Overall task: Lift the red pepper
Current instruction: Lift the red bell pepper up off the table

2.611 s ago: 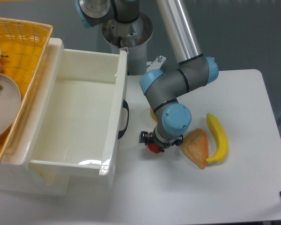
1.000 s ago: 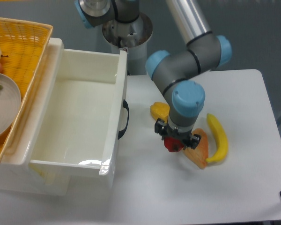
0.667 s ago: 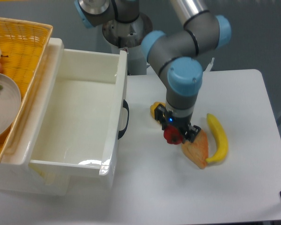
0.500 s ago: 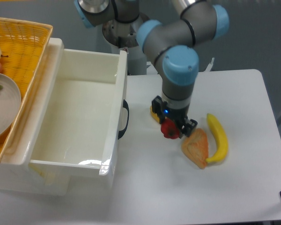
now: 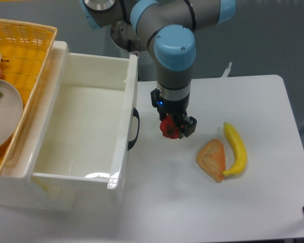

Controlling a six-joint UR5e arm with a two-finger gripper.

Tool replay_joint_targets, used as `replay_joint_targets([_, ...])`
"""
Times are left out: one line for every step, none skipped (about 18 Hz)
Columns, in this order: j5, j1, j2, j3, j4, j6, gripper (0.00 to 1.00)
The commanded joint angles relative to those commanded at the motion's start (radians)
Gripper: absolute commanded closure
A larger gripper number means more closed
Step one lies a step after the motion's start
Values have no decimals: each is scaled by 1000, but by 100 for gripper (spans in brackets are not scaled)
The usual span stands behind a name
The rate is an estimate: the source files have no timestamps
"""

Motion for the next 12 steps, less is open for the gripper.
replay_joint_targets([0, 0, 0, 0, -6, 0, 39])
replay_joint_targets([0, -2, 0, 0, -9, 0, 39])
replay_joint_targets([0, -5, 0, 0, -9, 0, 39])
replay_joint_targets([2, -11, 0, 0, -9, 0, 39])
replay_joint_targets([0, -11, -2, 0, -9, 0, 39])
replay_joint_targets([0, -9, -2, 0, -9, 0, 39])
replay_joint_targets([0, -9, -2, 0, -9, 0, 39])
replay_joint_targets([0, -8, -2, 0, -9, 0, 39])
replay_joint_targets([0, -8, -2, 0, -11, 0, 39])
replay_joint_targets([0, -5, -2, 0, -11, 2, 39])
replay_joint_targets([0, -3, -2, 0, -11, 3, 39])
replay_joint_targets([0, -2, -2, -2, -11, 3, 39])
